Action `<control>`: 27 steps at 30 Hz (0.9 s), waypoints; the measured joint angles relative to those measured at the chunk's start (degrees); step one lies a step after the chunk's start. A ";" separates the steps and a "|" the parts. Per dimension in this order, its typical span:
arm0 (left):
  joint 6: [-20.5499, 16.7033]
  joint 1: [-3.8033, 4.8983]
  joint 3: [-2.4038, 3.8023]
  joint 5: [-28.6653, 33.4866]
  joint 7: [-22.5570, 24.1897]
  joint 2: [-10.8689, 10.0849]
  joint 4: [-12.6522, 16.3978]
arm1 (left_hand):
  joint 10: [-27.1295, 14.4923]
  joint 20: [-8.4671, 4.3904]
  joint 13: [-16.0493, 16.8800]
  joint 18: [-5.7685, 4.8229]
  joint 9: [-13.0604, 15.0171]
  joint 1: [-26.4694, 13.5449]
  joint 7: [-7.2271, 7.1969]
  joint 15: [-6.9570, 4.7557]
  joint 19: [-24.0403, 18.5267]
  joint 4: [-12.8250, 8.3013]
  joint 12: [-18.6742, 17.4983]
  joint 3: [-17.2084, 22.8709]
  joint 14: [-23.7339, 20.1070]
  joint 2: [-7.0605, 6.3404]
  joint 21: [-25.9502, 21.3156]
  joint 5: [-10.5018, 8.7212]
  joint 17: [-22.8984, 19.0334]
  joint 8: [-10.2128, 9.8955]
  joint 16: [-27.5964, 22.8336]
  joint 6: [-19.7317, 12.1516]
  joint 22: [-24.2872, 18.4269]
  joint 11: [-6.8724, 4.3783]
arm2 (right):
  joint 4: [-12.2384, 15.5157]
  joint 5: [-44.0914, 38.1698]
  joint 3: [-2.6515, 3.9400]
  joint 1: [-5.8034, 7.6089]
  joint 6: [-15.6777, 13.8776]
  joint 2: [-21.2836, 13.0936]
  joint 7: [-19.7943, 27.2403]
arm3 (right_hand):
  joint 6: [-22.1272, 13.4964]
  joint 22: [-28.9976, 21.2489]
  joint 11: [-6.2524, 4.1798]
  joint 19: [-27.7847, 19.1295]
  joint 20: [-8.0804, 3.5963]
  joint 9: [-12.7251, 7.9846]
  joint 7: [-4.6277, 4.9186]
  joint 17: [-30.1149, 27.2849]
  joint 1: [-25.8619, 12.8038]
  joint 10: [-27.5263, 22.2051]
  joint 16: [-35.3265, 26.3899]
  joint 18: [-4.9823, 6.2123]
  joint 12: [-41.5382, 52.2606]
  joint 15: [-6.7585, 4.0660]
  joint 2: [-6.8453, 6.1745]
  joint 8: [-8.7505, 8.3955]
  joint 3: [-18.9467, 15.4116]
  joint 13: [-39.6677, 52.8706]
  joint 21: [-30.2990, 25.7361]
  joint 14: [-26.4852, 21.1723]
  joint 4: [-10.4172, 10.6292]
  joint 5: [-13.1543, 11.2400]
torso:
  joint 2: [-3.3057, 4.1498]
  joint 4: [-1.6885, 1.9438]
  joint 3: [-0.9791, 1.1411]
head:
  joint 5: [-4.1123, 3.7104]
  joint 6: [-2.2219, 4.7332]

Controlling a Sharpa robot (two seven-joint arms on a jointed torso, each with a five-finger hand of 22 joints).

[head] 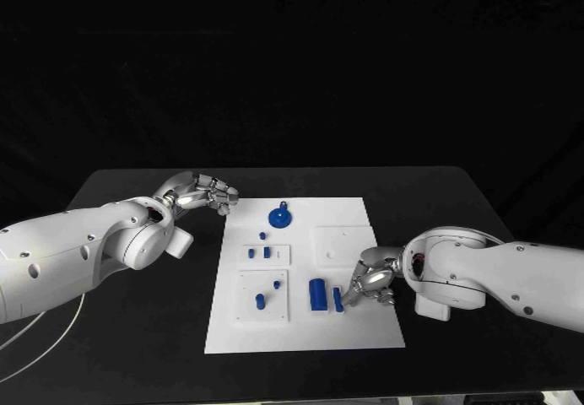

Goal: Assemble the parts on the task board

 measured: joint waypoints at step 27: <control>0.10 0.00 -0.02 0.00 -0.06 0.08 -0.09 | 0.00 0.00 -0.01 0.00 0.00 0.00 0.00 0.00 0.00 0.00 0.00 0.00 0.00 0.00 0.00 0.00 0.16 0.00 -0.22 0.00 0.06 0.00 | -0.47 -2.39 -0.02 -1.31 2.78 1.48 1.42 | 0.02 -0.19 0.01 -0.09 0.11 -0.25 -0.02 -0.18 -0.30 -0.01 0.00 0.00 -0.22 0.10 0.69 0.00 -0.06 0.00 0.00 0.10 0.46 0.00 | 0.03 -0.01 0.03 | -0.25 -0.23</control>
